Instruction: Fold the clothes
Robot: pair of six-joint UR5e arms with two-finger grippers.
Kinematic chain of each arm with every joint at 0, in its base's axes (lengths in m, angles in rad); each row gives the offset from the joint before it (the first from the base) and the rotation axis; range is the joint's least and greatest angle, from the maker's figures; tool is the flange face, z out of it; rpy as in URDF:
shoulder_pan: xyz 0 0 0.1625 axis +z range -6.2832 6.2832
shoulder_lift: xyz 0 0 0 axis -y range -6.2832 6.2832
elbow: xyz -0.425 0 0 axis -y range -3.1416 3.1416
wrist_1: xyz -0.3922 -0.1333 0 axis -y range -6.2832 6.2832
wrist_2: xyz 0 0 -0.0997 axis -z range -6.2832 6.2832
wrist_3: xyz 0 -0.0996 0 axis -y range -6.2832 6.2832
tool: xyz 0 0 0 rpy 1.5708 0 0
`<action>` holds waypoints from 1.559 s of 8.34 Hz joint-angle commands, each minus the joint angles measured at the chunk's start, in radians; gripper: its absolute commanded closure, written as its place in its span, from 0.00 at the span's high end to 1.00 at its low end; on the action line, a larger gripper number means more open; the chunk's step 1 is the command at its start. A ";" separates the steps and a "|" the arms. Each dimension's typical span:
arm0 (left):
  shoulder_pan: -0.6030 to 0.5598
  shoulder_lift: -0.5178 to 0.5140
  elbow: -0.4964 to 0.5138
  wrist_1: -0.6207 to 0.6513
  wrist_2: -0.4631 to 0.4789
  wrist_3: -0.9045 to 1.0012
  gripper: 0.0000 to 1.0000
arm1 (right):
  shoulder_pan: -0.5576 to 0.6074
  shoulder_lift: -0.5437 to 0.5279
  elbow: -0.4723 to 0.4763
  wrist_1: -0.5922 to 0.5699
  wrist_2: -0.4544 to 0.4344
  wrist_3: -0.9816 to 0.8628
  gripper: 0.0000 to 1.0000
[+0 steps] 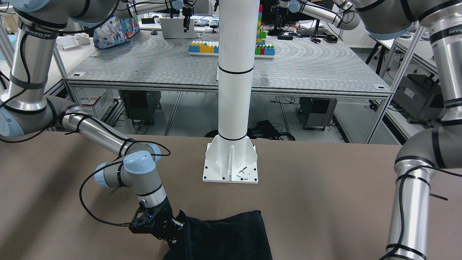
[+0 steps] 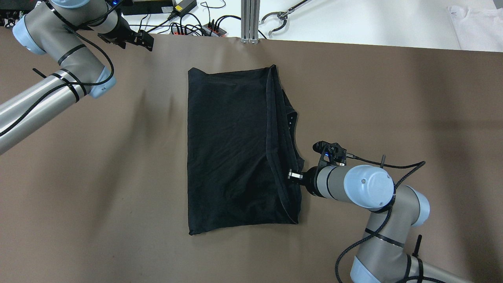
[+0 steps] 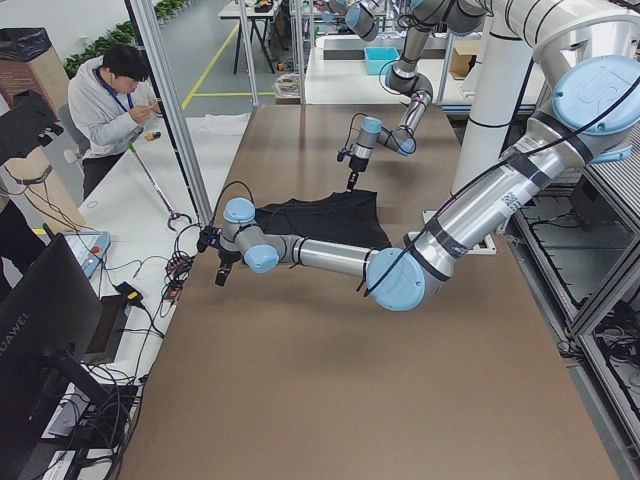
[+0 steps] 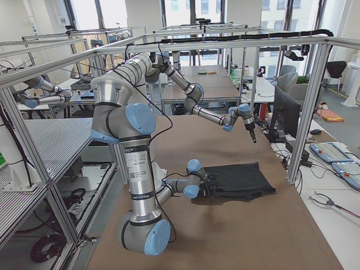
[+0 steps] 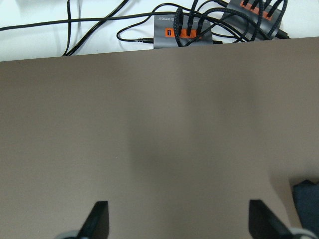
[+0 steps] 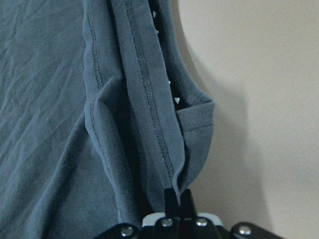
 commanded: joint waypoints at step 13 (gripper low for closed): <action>0.029 0.037 -0.052 0.001 0.004 -0.020 1.00 | -0.146 0.115 0.046 -0.317 -0.138 -0.409 0.83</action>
